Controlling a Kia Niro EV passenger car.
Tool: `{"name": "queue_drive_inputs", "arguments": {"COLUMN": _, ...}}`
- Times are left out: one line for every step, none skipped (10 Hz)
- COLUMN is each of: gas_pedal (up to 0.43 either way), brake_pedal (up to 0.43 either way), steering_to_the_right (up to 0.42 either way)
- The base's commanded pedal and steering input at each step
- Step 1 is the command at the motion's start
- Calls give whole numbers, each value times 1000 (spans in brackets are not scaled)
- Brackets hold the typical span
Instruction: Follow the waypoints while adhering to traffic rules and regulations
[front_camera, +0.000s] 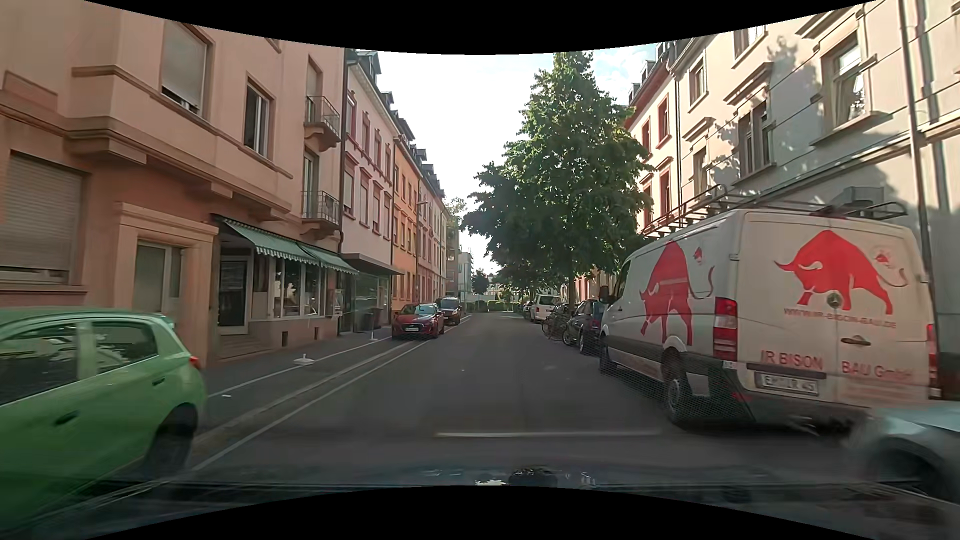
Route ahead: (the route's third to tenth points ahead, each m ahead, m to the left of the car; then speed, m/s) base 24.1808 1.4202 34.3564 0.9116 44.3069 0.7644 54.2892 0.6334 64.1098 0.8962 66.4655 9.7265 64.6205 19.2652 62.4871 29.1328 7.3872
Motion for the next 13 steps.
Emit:
{"name": "queue_drive_inputs", "arguments": {"gas_pedal": 197, "brake_pedal": 0, "steering_to_the_right": 7}}
{"name": "queue_drive_inputs", "arguments": {"gas_pedal": 197, "brake_pedal": 0, "steering_to_the_right": 6}}
{"name": "queue_drive_inputs", "arguments": {"gas_pedal": 189, "brake_pedal": 0, "steering_to_the_right": 6}}
{"name": "queue_drive_inputs", "arguments": {"gas_pedal": 169, "brake_pedal": 0, "steering_to_the_right": 6}}
{"name": "queue_drive_inputs", "arguments": {"gas_pedal": 157, "brake_pedal": 0, "steering_to_the_right": 6}}
{"name": "queue_drive_inputs", "arguments": {"gas_pedal": 150, "brake_pedal": 0, "steering_to_the_right": 6}}
{"name": "queue_drive_inputs", "arguments": {"gas_pedal": 150, "brake_pedal": 0, "steering_to_the_right": 6}}
{"name": "queue_drive_inputs", "arguments": {"gas_pedal": 150, "brake_pedal": 0, "steering_to_the_right": 6}}
{"name": "queue_drive_inputs", "arguments": {"gas_pedal": 150, "brake_pedal": 0, "steering_to_the_right": 6}}
{"name": "queue_drive_inputs", "arguments": {"gas_pedal": 150, "brake_pedal": 0, "steering_to_the_right": 7}}
{"name": "queue_drive_inputs", "arguments": {"gas_pedal": 150, "brake_pedal": 0, "steering_to_the_right": 8}}
{"name": "queue_drive_inputs", "arguments": {"gas_pedal": 150, "brake_pedal": 0, "steering_to_the_right": 7}}
{"name": "queue_drive_inputs", "arguments": {"gas_pedal": 150, "brake_pedal": 0, "steering_to_the_right": 7}}
